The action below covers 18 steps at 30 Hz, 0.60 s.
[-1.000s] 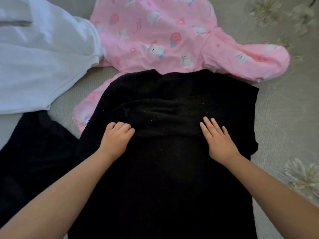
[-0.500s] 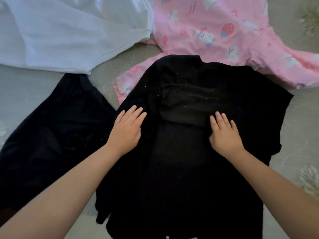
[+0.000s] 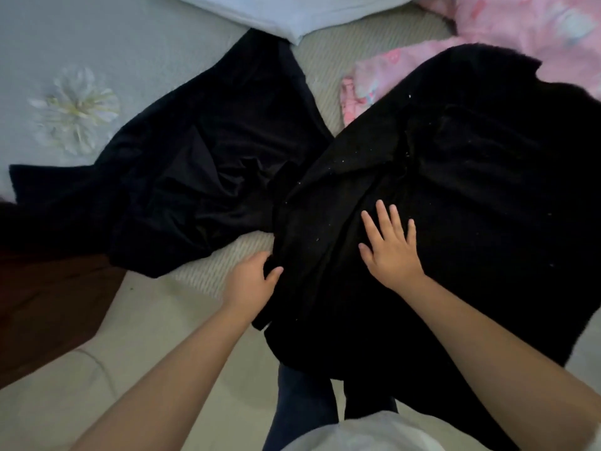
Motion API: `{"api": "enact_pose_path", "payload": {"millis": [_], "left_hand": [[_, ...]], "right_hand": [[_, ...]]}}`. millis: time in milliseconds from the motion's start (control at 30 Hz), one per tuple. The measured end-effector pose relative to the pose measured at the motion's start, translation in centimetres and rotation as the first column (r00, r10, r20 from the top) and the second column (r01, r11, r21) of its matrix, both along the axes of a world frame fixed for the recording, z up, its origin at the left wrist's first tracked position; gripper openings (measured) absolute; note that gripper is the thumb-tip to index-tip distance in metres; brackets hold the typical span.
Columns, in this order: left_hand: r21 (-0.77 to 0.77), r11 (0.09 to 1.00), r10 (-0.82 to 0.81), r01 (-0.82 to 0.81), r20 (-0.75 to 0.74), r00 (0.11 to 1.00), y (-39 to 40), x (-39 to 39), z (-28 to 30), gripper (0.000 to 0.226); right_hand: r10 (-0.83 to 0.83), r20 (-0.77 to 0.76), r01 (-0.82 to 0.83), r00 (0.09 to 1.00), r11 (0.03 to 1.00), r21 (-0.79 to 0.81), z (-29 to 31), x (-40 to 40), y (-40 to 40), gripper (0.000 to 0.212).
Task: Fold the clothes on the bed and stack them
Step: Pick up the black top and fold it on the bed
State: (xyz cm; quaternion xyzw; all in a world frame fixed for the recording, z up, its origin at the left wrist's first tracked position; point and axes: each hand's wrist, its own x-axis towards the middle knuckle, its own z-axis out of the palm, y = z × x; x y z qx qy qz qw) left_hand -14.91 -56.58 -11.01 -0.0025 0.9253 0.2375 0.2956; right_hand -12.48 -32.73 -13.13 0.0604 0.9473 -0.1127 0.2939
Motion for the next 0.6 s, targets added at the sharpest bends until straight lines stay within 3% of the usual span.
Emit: {"api": "enact_pose_path", "payload": {"millis": [100,167,333,467,600], "left_hand": [[0.081,0.981,0.185,-0.177,-0.095,0.978,0.5,-0.2,0.7,0.026],[0.178,0.94,0.326,-0.291,-0.221,0.919,0.5,-1.4,2.2,0.023],[0.448,0.836,0.522,-0.317,-0.471,0.711,2.2,-6.6,7.8,0.021],[0.59,0.777,0.571,-0.22,-0.514,0.641,7.2,-11.7,11.7,0.022],[0.637,0.77,0.436,0.046,-0.577,0.69,16.1,-14.1,15.0,0.024]], "right_hand": [[0.032,0.034,-0.033,0.999,0.999,0.008,0.5,-0.4,0.3,0.061],[0.057,0.074,-0.056,0.996,0.998,-0.011,1.1,-0.8,0.7,0.061],[-0.011,0.103,0.026,0.995,0.988,-0.152,4.3,-2.0,2.8,0.056],[-0.163,0.006,0.162,0.987,0.975,-0.155,7.8,-0.9,6.1,0.053],[-0.34,-0.091,0.329,0.936,0.937,-0.12,11.0,2.4,11.3,0.052]]}}
